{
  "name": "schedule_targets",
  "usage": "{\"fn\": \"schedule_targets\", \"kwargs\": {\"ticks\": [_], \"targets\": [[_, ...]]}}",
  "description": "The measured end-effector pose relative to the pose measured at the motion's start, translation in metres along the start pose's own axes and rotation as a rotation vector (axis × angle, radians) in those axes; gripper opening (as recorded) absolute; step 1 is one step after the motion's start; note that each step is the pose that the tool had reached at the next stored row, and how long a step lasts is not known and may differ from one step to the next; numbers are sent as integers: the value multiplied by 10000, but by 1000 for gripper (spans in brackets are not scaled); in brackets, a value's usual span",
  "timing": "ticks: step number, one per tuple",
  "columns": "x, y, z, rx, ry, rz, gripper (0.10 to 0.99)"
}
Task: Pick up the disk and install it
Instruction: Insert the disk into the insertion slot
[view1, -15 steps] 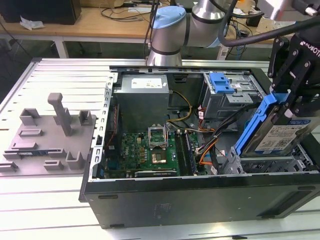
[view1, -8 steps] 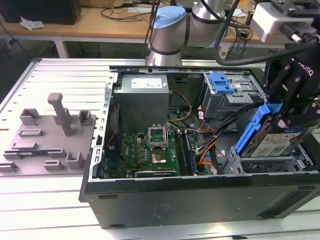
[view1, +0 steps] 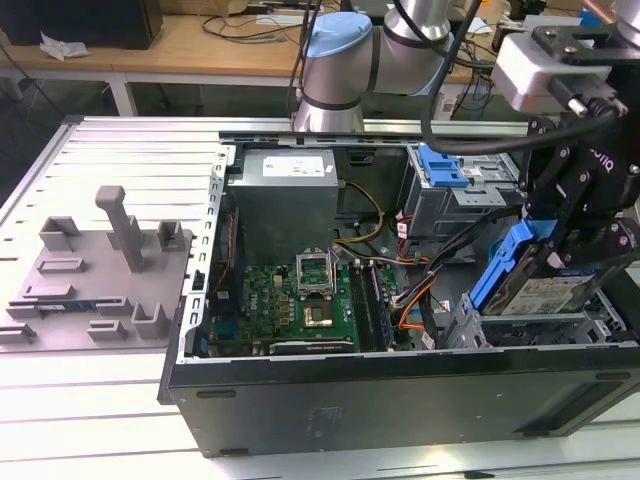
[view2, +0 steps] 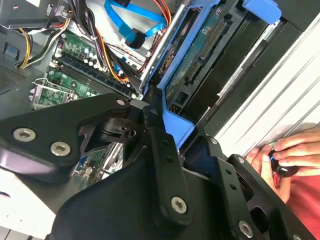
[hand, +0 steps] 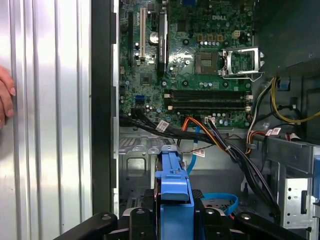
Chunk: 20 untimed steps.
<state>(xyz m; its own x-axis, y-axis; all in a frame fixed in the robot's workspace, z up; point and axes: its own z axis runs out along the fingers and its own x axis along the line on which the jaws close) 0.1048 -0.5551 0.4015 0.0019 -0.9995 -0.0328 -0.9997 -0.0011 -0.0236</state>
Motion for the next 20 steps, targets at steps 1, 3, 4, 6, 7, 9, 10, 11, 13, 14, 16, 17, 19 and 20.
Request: {"fn": "schedule_targets", "kwargs": {"ticks": [1, 3, 4, 6, 7, 9, 10, 11, 13, 14, 16, 17, 19, 20], "targets": [[1, 0, 11, 0, 1, 1, 365], [2, 1, 34, 0, 3, 0, 365], [3, 1, 47, 0, 2, -1, 376], [3, 1, 48, 0, 3, -1, 435], [2, 1, 50, 0, -1, -1, 565], [2, 1, 50, 0, 2, -1, 565], [2, 1, 50, 0, 1, -1, 565], [2, 1, 50, 0, 1, -2, 565], [2, 1, 50, 0, 1, -2, 565], [2, 1, 50, 0, 1, -4, 565], [2, 1, 50, 0, 1, -4, 565], [2, 1, 50, 0, 1, -5, 565], [2, 1, 50, 0, 1, -5, 565], [2, 1, 50, 0, 1, -5, 565]]}}
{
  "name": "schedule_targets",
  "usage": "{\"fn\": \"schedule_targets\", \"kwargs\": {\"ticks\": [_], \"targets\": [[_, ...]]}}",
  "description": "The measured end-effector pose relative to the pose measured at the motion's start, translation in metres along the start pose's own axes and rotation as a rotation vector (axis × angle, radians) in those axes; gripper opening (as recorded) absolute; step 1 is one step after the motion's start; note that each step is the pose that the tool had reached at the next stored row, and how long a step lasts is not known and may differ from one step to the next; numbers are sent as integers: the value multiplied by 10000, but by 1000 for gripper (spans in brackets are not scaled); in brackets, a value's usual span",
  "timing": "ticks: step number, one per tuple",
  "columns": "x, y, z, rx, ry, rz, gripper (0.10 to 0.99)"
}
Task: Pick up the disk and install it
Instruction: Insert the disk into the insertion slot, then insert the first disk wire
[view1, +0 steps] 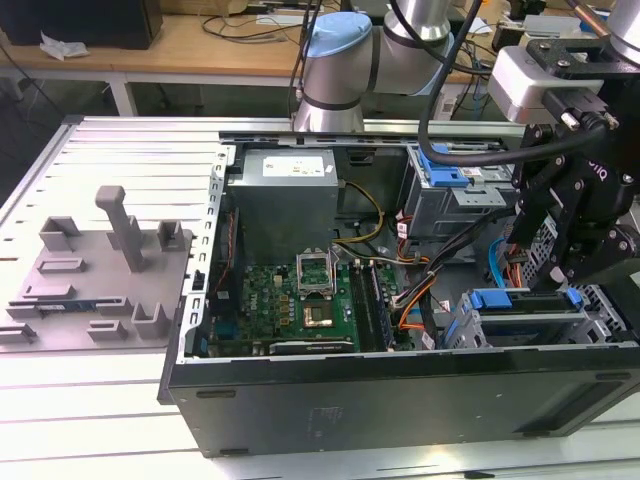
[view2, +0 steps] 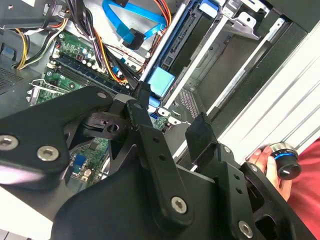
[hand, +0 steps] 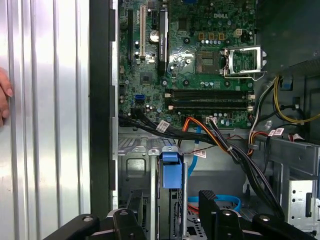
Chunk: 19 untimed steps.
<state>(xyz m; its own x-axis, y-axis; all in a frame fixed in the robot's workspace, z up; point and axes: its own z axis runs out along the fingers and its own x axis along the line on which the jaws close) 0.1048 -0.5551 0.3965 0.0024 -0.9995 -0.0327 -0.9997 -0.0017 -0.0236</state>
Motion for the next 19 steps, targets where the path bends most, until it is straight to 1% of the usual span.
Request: {"fn": "schedule_targets", "kwargs": {"ticks": [5, 7, 8, 10, 11, 12, 13, 14, 16, 17, 18, 19], "targets": [[-10, 0, 1, -1, 10, -1, 565], [-96, 0, 3, -1, 78, -3, 565], [-187, -1, 6, -1, 143, -4, 565], [-286, -3, 9, -1, 200, -6, 565], [-354, -4, 13, -1, 233, -6, 565], [-445, -6, 15, -1, 311, -8, 565], [-518, -8, 16, -2, 415, -11, 565], [-562, -8, 20, -3, 494, -12, 565], [-639, -11, 22, -21, 770, -20, 565], [-722, -12, 25, -46, 1108, -26, 545], [-792, -12, 27, -59, 1367, -31, 482], [-833, -13, 28, -65, 1510, -36, 482]]}}
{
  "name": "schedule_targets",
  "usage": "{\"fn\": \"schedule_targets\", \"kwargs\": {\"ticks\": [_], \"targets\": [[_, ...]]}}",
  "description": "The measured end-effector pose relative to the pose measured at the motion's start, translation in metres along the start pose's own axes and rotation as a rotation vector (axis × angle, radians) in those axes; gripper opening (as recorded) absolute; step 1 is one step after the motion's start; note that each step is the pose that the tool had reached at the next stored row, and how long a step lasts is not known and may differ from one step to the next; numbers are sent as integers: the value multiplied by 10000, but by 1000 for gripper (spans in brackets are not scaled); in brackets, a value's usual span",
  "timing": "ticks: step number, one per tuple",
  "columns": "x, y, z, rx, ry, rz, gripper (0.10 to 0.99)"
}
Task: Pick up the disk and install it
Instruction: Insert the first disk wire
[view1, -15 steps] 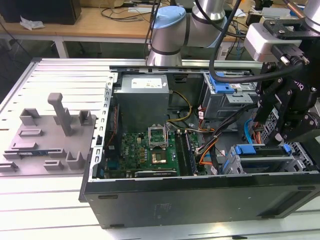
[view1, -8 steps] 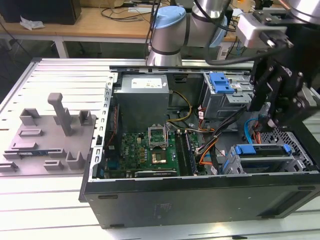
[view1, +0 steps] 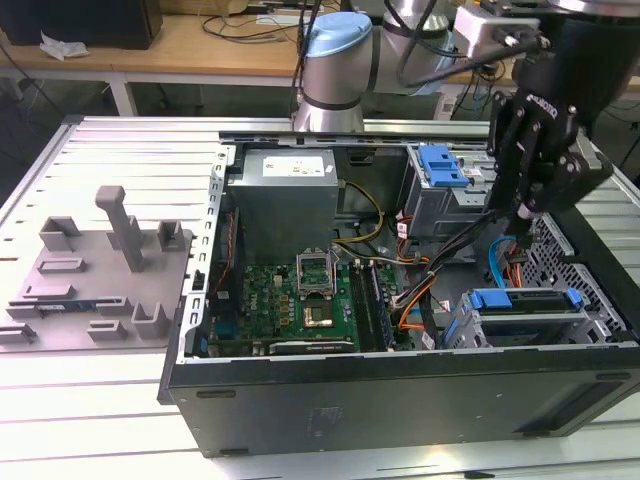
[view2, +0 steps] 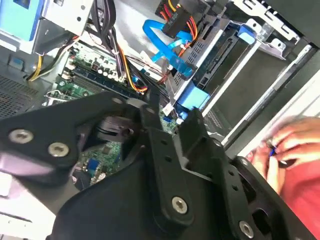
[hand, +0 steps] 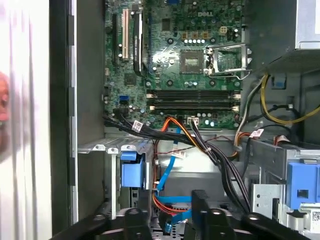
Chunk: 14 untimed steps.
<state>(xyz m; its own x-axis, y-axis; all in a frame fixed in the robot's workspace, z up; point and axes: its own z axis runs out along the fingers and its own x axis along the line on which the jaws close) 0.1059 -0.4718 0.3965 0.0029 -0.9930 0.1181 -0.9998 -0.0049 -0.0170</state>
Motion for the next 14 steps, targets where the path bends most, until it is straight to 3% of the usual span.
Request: {"fn": "schedule_targets", "kwargs": {"ticks": [1, 2, 3, 4, 5, 6, 7, 9, 11, 14], "targets": [[-69, -1, -8, -6, 226, -4, 412], [-132, -1, -14, -25, 651, -13, 412], [-164, -1, -19, -29, 969, -19, 412], [-204, -2, -23, -30, 1219, -22, 412], [-235, -4, -25, -30, 1393, -27, 412], [-323, -11, -26, -31, 1783, -35, 412], [-374, -15, -27, -32, 1876, -35, 412], [-494, -34, -17, -31, 1959, -35, 412], [-565, -107, 5, -32, 1965, -35, 412], [-608, -289, 39, -32, 1969, -37, 412]]}}
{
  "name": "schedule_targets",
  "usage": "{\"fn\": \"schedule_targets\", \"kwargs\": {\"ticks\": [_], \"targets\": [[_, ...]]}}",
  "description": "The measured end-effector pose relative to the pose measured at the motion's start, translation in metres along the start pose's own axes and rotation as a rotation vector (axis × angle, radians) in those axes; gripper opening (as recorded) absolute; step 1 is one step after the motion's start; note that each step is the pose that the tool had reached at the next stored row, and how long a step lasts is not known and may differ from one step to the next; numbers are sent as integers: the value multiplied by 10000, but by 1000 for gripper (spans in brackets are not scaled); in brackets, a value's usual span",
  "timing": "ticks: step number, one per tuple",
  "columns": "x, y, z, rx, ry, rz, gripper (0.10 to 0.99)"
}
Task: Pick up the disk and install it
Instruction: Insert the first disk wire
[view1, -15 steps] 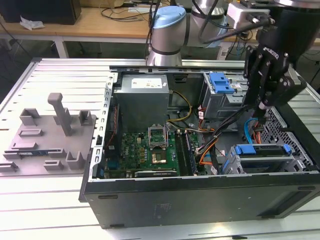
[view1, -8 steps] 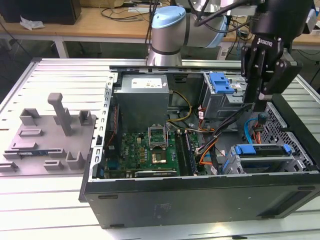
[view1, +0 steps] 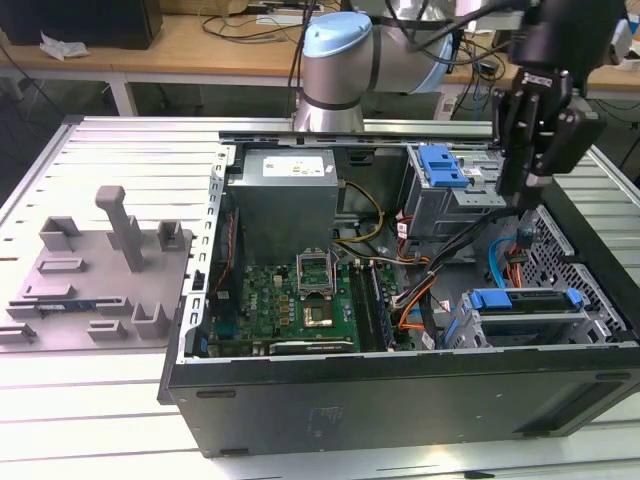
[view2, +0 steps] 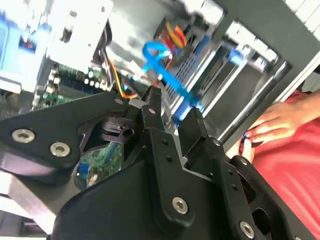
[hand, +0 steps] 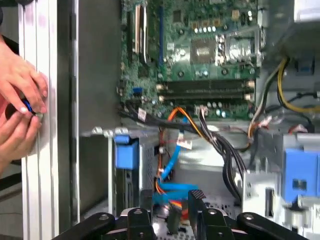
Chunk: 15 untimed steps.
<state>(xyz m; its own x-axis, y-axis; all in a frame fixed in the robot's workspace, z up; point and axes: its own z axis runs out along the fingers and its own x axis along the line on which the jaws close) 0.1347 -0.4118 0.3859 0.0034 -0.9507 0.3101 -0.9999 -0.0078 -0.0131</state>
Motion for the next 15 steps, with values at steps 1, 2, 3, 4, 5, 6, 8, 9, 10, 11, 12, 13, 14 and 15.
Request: {"fn": "schedule_targets", "kwargs": {"ticks": [1, 2, 3, 4, 5, 6, 8, 9, 10, 11, 12, 13, 14, 15], "targets": [[-6, -63, 11, 0, -4, -1, 412], [-10, -106, 18, -1, -4, 0, 412], [-21, -191, 36, -1, 34, -1, 412], [-25, -202, 37, 5, 108, -1, 412], [-30, -205, 35, 22, 233, 5, 412], [-36, -207, 34, 47, 356, 11, 412], [-52, -208, 30, 205, 764, 77, 412], [-54, -209, 38, 215, 811, 256, 412], [-58, -208, 49, 82, 825, 615, 412], [-60, -207, 57, 13, 829, 802, 412], [-62, -208, 62, -43, 833, 952, 412], [-65, -208, 69, -103, 837, 1111, 412], [-67, -208, 77, -147, 840, 1231, 412], [-80, -207, 86, -167, 847, 1337, 412]]}}
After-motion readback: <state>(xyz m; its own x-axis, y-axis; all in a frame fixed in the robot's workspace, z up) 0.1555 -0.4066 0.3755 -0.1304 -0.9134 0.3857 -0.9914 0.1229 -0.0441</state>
